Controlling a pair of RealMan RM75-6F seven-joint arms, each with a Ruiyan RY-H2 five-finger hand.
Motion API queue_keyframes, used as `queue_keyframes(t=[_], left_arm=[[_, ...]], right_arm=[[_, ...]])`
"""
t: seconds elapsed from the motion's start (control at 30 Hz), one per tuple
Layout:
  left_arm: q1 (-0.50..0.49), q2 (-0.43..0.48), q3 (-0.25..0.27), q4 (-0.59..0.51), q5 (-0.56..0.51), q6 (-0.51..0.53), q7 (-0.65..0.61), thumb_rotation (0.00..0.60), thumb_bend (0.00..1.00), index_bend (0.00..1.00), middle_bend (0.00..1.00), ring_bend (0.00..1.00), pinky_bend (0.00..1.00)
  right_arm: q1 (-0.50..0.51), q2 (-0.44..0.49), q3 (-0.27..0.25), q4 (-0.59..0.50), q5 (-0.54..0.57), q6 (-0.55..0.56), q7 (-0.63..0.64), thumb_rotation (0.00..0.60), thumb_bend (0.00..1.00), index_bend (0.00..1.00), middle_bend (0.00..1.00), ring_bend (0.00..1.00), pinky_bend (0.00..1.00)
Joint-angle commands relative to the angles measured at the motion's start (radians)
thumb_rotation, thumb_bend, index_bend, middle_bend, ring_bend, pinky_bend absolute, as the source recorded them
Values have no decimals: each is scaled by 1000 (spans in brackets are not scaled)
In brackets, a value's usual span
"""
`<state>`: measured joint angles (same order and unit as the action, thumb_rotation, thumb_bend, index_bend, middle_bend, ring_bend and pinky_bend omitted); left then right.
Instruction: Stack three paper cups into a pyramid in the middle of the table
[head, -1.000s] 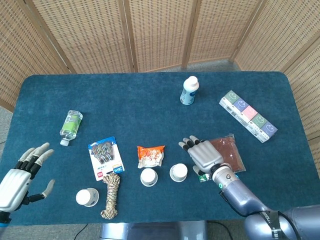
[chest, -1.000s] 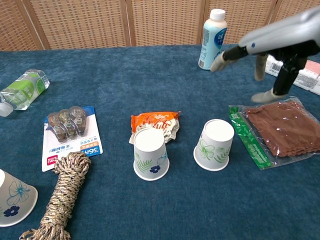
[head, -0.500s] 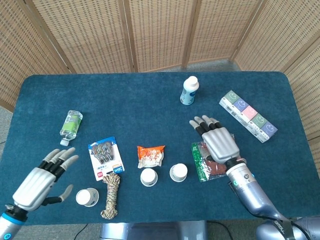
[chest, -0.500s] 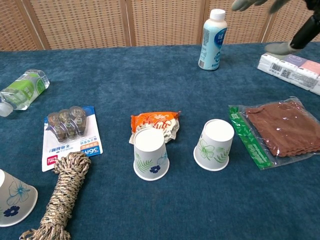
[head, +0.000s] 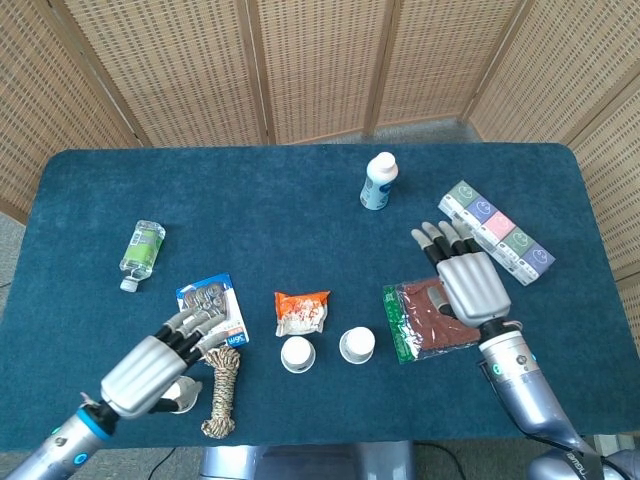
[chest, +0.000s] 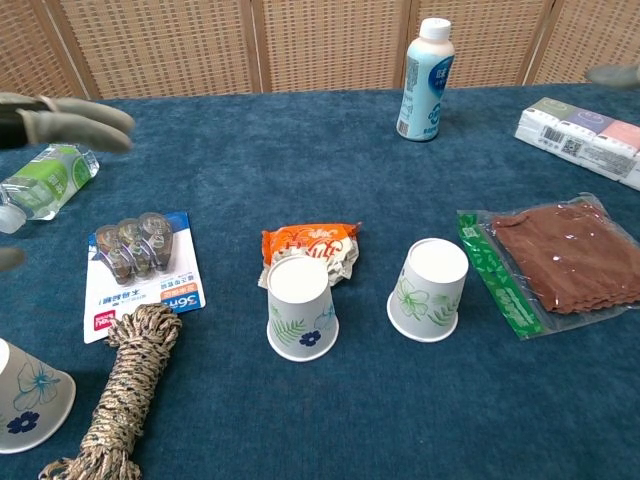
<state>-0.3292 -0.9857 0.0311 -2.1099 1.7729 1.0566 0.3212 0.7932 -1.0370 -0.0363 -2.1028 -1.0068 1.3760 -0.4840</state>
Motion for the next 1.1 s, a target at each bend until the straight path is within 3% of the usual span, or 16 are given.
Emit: queue_keyframes(t=[0.03, 0.37, 0.9, 1.1], left_arm=[[-50, -53, -21, -11, -61, -76, 49, 457, 508, 37, 0, 0, 0], [-138, -226, -63, 29, -257, -189, 228, 457, 507, 4, 0, 0, 0], [-268, -489, -93, 140, -505, -203, 460, 458, 507, 0, 0, 0, 0], [-324, -565, -106, 193, -589, -204, 492, 491, 507, 1, 0, 0, 15]], right_arm=[[-28, 2, 18, 18, -21, 6, 22, 600, 433, 0, 0, 0, 25], [-97, 10, 64, 53, -50, -14, 73, 600, 424, 0, 0, 0, 1], [-191, 65, 98, 94, -89, -80, 186, 600, 415, 0, 0, 0, 1], [-220, 87, 109, 105, -101, -104, 227, 600, 411, 0, 0, 0, 1]])
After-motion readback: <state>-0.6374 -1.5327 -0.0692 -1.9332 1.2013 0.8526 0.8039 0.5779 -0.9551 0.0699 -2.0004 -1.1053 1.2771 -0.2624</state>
